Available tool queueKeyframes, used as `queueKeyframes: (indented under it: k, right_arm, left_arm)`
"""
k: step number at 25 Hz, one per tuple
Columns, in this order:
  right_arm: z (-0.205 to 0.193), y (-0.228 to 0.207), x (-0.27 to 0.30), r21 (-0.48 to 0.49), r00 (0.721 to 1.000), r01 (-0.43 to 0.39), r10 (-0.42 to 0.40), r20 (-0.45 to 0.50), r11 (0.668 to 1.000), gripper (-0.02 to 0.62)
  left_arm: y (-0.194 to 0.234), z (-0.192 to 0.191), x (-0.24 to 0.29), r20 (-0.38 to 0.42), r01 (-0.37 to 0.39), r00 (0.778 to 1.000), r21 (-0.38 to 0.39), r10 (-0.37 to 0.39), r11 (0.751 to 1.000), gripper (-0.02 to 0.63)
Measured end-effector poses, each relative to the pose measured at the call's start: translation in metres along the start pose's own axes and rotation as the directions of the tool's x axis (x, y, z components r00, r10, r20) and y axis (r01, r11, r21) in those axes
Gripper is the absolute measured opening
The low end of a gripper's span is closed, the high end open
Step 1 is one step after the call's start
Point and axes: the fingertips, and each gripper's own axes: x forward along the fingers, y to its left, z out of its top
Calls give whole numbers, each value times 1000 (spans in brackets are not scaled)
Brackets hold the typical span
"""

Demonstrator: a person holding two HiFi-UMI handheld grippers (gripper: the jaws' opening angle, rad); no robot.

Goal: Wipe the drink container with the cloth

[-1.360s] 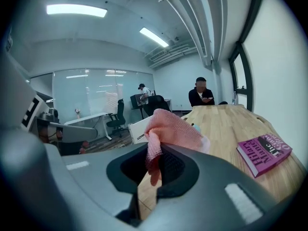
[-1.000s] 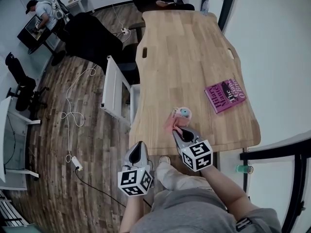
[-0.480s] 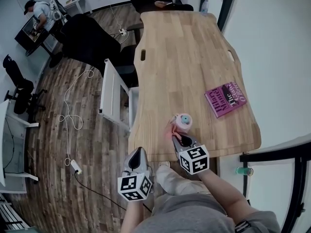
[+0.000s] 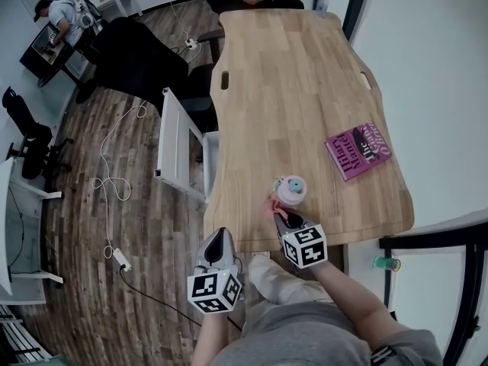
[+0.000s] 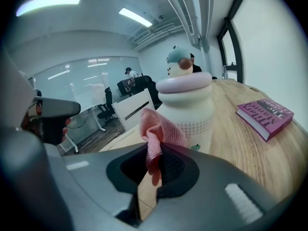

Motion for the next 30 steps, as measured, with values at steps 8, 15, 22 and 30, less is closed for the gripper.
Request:
queueKeyframes:
  k: [8, 15, 22, 30]
  right_arm:
    - [-28, -9, 19, 5, 997, 14, -14, -80, 1000, 29]
    - [-46, -14, 31, 14, 992, 17, -15, -124, 1000, 31]
    - [-49, -15, 34, -5, 990, 8, -8, -143, 1000, 31]
    - [-40, -7, 11, -39, 993, -42, 37, -114, 998, 31]
  left_arm:
    - [2, -6, 4, -18, 1, 1000, -6, -2, 1000, 2]
    - [1, -9, 7, -23, -5, 1000, -7, 5, 1000, 2]
    - [0, -8, 2, -13, -21, 1000, -17, 20, 1000, 2]
    - [-8, -10, -7, 2, -46, 999, -14, 46, 999, 2]
